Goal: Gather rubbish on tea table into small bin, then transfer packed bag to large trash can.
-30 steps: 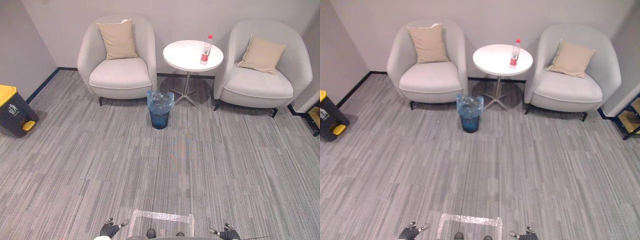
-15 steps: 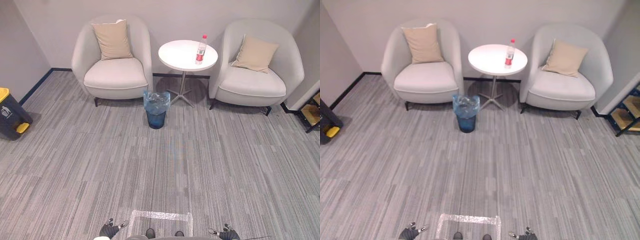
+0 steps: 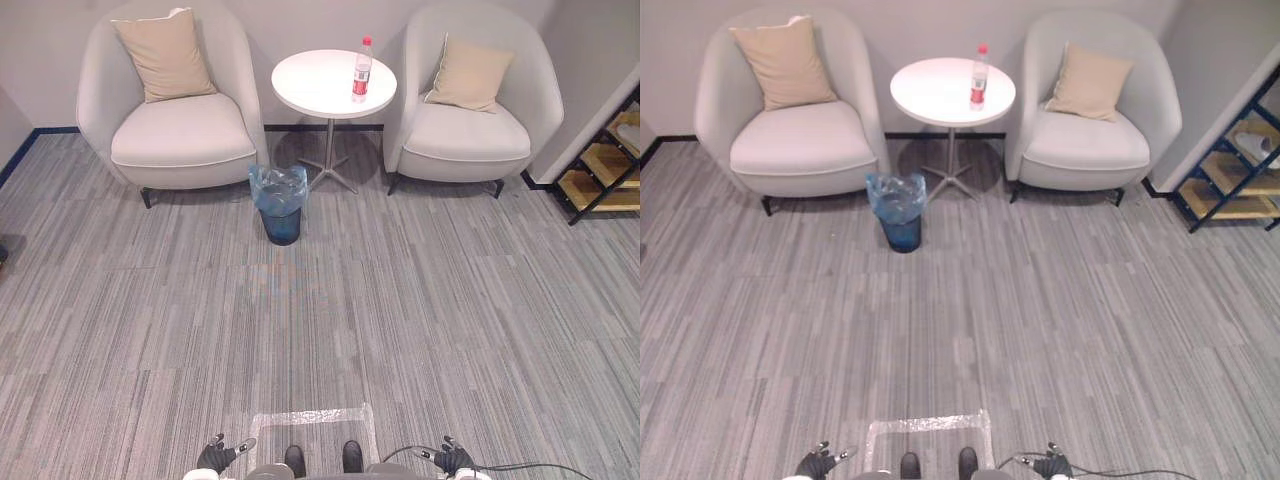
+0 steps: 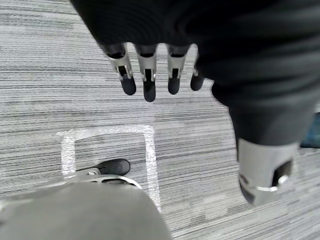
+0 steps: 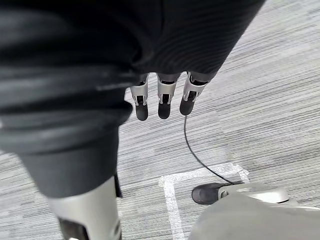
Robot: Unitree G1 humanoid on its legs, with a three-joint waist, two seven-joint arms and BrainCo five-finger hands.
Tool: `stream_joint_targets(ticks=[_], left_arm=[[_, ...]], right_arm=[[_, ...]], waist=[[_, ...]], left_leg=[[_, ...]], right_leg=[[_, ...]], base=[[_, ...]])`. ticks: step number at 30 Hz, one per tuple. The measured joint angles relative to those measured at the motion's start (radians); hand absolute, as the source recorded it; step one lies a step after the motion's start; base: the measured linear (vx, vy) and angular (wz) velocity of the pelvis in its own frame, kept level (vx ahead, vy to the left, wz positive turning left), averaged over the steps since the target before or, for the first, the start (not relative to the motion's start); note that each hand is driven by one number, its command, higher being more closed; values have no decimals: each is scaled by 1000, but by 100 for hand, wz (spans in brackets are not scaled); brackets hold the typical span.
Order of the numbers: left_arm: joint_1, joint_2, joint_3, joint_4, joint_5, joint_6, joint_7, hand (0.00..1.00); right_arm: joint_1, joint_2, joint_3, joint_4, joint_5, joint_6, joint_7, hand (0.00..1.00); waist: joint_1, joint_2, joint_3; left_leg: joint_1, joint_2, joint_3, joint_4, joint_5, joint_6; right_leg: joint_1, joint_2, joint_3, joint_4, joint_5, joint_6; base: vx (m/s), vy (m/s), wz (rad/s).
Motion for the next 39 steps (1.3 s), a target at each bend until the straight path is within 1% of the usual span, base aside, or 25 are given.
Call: stream_joint_targets(ticks=[2,3,5,7,10,12,13,15,16,17,18,19,20,22,23,26,28,29,30,31,32,34,35,36,39], left_arm=[[-4,-9,39,-18,0,2,-1,0],[-3,-30,70,-47,-1,0,-1,0],[6,-48,103,-59,-4,0,2,0],[4,-51,103,-70,-13,-1,3,0],[2,-58,102,-79,-21,-2,12,0],[6,-68,97,-76,-22,-1,15,0],[10,-59,101,-87,-24,-1,14,0],[8,-47,107,-105,-28,-1,14,0],[5,-49,106,-106,-30,-1,15,0],[3,-48,97,-108,-32,0,16,0],[3,-46,93,-110,-34,1,15,0],[2,-45,81,-125,-40,1,15,0],[-1,-41,66,-132,-41,1,16,0],[-19,-41,53,-136,-41,1,15,0],[-29,-59,49,-127,-42,1,15,0],[-44,-88,19,-114,-42,1,12,0],[-50,-90,-4,-110,-41,-1,9,0],[-50,-88,-6,-104,-41,-2,10,0],[-45,-81,0,-98,-41,-3,10,0],[-43,-74,1,-94,-41,-3,10,0],[-50,-103,30,-72,-40,-2,14,0],[-43,-133,71,-82,-40,-4,14,0],[-52,-138,100,-92,-41,-2,13,0],[-54,-136,109,-98,-41,-1,16,0],[-60,-120,104,-124,-40,-3,17,0]], right_arm=[[-1,2,-1,-8,2,-1,-3,0],[0,-3,-4,-26,3,-2,-5,0],[-15,5,-2,-45,3,-2,-7,0],[-33,42,0,-44,3,-1,-6,0],[-50,50,0,-43,2,0,-8,0],[-61,53,3,-41,2,0,-8,0],[-57,74,11,-42,2,0,-8,0],[-49,108,31,-47,1,0,-6,0],[-50,116,46,-52,1,1,-5,0],[-43,133,58,-73,0,1,-2,0],[-38,137,62,-85,0,0,0,0],[-23,145,70,-124,-1,-2,4,0],[-24,149,70,-134,0,-6,6,0],[-24,149,69,-148,-1,-6,6,0],[-34,149,61,-145,-1,-6,7,0],[-78,145,59,-122,-2,-7,9,0],[-93,140,62,-116,-10,-6,14,0],[-90,131,68,-111,-13,-6,15,0],[-78,126,75,-107,-23,-6,17,0],[-71,127,78,-109,-26,-9,17,0],[-94,106,78,-103,-36,-8,23,0],[-91,89,77,-105,-37,-10,23,0],[-89,88,89,-120,-34,-9,22,0],[-87,92,92,-117,-29,-6,19,0],[-75,111,84,-117,-9,-6,5,0]], waist=[[-1,1,8],[8,17,24],[15,23,36],[31,21,37],[54,22,36],[66,46,32],[88,23,30],[101,-14,24],[109,-15,24],[111,-19,24],[110,-21,23],[108,-25,21],[99,-27,18],[90,-27,17],[78,-19,20],[47,3,29],[44,1,30],[41,-8,26],[32,-28,20],[29,-45,15],[30,18,13],[17,42,20],[21,61,35],[31,62,48],[35,27,72]], left_leg=[[-110,40,6,264,-27,-21],[-184,80,8,461,-12,-28],[-246,97,-2,566,-57,-24],[-275,69,-30,477,-63,-20],[-285,10,-86,233,-14,-30],[-263,-1,-153,81,94,-21],[-255,-7,-114,99,99,2],[-226,-28,-72,106,53,17],[-200,-29,-56,104,37,18],[-140,-37,-39,86,15,34],[-123,-41,-34,81,8,37],[-63,-50,-26,67,-21,42],[-22,-56,-28,60,-38,45],[24,-58,-39,44,-56,46],[92,-45,-59,3,-58,47],[156,25,-79,-30,-58,47],[185,52,-89,-37,-60,44],[210,52,-122,-34,-70,27],[234,43,-167,-13,-104,-23],[245,35,-187,0,-121,-34],[238,90,-220,88,-147,-41],[117,116,-265,372,-104,-63],[-1,145,-270,616,14,-62],[-77,186,-243,779,6,-68],[-162,204,-150,837,-52,-67]], right_leg=[[26,7,2,-14,-13,-20],[50,19,16,-8,-16,-27],[85,22,56,7,-36,-56],[90,0,89,16,-53,-60],[82,-25,140,24,-81,-43],[81,-18,182,36,-121,-14],[77,-37,201,75,-148,7],[46,-67,198,180,-190,43],[16,-69,195,270,-199,59],[-34,-74,178,454,-205,92],[-53,-77,171,515,-201,117],[-141,-97,130,736,-170,178],[-194,-125,74,857,-170,177],[-239,-162,-1,913,-187,146],[-267,-183,-84,871,-224,103],[-326,-138,-155,635,-218,64],[-364,-106,-143,447,-124,57],[-360,-92,-106,292,1,46],[-350,-93,-76,242,133,16],[-347,-99,-76,253,147,10],[-343,-61,-112,333,84,-9],[-292,-35,-142,320,12,-17],[-240,-8,-151,296,-9,-36],[-180,14,-153,266,-23,-55],[-49,13,-155,187,-35,-68]], base=[[84,-96,-1],[70,-83,-19],[158,-33,-33],[207,55,-56],[215,131,-50],[363,260,-67],[374,242,-75],[352,166,-53],[370,158,-55],[286,122,-43],[354,139,-35],[447,125,-9],[464,104,2],[427,27,24],[453,-33,34],[471,-108,25],[504,-188,15],[518,-260,39],[545,-303,51],[552,-327,36],[519,-323,37],[465,-308,30],[439,-252,1],[527,-245,-4],[380,-171,2]])
